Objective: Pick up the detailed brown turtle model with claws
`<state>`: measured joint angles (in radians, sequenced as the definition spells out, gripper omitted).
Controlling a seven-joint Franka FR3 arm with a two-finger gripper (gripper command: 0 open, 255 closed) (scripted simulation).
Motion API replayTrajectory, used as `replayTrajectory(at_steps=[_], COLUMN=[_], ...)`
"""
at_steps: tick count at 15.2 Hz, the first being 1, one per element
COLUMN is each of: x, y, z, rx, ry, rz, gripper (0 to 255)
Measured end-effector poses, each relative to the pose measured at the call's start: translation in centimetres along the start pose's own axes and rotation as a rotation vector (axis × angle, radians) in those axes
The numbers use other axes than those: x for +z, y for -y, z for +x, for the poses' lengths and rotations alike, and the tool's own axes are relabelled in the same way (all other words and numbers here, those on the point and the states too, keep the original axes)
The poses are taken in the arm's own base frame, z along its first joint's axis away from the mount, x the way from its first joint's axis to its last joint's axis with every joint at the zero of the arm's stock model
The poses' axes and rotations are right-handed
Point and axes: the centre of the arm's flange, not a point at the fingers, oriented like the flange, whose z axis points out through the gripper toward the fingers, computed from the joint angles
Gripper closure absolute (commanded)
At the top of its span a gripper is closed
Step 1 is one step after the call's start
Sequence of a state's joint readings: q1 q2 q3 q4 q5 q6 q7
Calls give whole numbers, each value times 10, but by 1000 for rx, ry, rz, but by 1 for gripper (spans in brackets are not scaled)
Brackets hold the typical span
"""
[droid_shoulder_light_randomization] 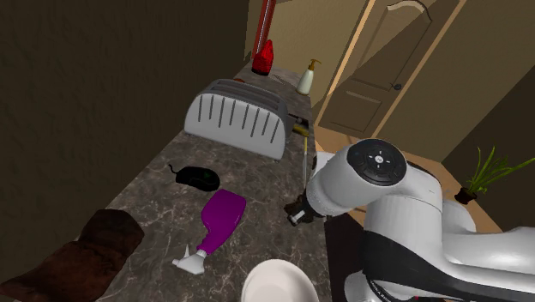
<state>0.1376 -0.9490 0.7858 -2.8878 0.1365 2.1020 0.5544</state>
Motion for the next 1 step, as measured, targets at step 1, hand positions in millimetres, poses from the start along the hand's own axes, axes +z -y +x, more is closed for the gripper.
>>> replayTrajectory(at_steps=[1], x=[-3], y=[-2], z=[1], rx=[0], ry=[0], rz=[0], gripper=[255])
